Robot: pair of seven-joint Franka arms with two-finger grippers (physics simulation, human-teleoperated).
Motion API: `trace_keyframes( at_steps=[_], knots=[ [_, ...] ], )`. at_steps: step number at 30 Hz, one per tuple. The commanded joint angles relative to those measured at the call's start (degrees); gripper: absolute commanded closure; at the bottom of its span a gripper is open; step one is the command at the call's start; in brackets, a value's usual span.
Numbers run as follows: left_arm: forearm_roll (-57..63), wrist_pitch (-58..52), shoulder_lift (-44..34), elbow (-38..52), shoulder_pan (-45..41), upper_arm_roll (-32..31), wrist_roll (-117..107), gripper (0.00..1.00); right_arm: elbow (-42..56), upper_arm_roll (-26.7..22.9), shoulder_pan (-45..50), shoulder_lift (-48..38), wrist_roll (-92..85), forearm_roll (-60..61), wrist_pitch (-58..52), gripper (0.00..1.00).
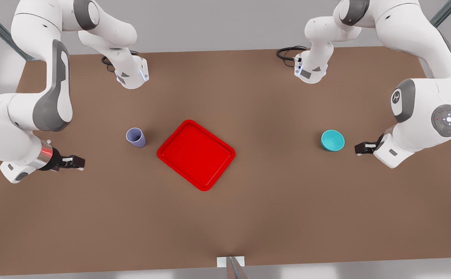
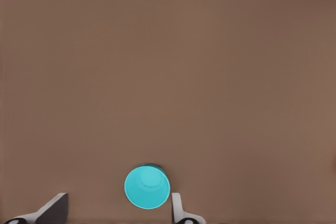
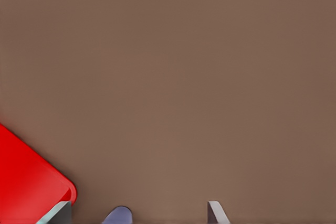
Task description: Place the bowl on the tray with the left arm and the cup on the tray with the right arm
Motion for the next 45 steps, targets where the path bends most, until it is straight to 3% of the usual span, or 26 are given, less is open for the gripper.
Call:
trace_keyframes(
  at_steps=[1,5,7,13,21,26,27,30,33,39,45],
  knots=[
    [0.4,0.0,0.0,0.0,0.0,0.0,0.0,0.00,0.0,0.0,-0.1,0.0,0.0,0.0,0.1,0.00],
    [-5.6,2.3,1.3,-6.8,0.5,2.2,0.7,0.00,-0.2,0.2,-0.2,-0.3,-0.3,0.3,-0.3,0.00],
    [-11.1,11.6,-2.7,-22.8,0.4,6.7,1.4,0.00,-0.2,0.0,0.4,-0.7,-0.3,0.3,-0.2,0.00],
    [-13.0,31.5,-7.6,-49.8,0.3,12.5,17.4,0.00,-0.5,0.2,0.4,-0.2,-0.3,0.3,0.0,0.00],
    [-13.1,44.2,-6.0,-59.9,0.3,15.3,29.5,0.00,-2.8,0.4,0.0,-0.5,-0.4,0.3,1.1,0.00],
    [-19.5,48.6,-2.6,-60.7,0.2,15.2,32.2,0.00,-2.7,0.0,-0.2,-0.7,-2.1,-0.8,0.5,0.00],
    [-20.6,48.6,-2.3,-60.6,0.2,14.9,32.3,0.07,-2.7,-0.1,-0.3,-0.6,-2.0,-0.8,0.5,0.00],
    [-20.8,48.5,-1.7,-60.4,0.1,14.9,32.6,0.49,-3.0,0.1,-0.4,-0.8,-2.0,-0.8,1.0,0.00],
    [-21.6,48.5,-1.2,-60.1,0.0,14.9,33.1,0.66,-3.1,0.2,-0.4,-0.9,-2.0,-0.8,0.9,0.00],
    [-21.9,48.3,-1.0,-60.0,0.1,14.9,33.1,0.78,-2.9,0.2,-0.4,-1.0,-1.9,-0.8,0.6,0.00],
    [-21.9,44.9,-1.1,-58.1,-0.1,14.7,33.0,0.79,-3.1,0.3,-0.3,-1.1,-1.4,-0.8,0.9,0.00]
  ],
)
